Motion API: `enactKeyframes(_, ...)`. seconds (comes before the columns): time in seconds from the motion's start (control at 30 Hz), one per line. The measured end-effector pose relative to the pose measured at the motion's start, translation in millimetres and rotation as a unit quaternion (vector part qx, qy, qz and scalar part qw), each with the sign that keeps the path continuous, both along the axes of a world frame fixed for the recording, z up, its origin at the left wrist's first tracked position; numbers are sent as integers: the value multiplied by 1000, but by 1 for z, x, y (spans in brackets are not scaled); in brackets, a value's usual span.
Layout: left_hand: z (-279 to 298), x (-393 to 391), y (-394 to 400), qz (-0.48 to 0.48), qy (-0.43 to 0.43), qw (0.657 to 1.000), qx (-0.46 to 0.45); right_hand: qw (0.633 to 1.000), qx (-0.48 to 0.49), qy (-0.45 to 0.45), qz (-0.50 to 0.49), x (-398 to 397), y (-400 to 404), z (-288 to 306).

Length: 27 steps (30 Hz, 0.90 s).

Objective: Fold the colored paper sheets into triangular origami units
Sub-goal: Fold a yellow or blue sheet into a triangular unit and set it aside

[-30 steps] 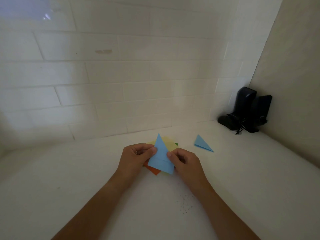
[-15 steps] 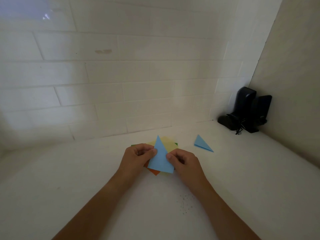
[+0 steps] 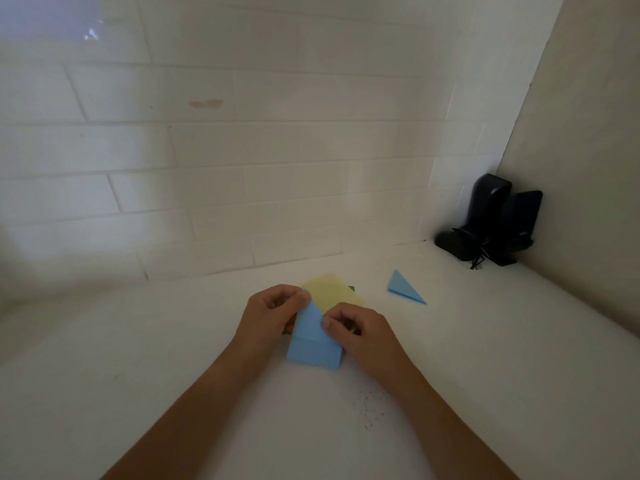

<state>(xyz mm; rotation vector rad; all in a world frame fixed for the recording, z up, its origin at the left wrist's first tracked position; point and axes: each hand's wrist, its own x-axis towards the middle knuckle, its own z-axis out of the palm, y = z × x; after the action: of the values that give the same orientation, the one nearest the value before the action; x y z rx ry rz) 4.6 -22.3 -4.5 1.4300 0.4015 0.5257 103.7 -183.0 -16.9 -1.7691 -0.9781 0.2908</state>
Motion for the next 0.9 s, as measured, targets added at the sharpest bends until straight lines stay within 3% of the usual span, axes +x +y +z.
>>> enactKeyframes(0.2, 1, 0, -8, -60, 23, 997, 49, 999, 38, 1, -10, 3, 1, 0)
enactKeyframes(0.9, 2, -1, -8, -79, 16, 994, 79, 999, 32, -10, 14, 4, 0, -2)
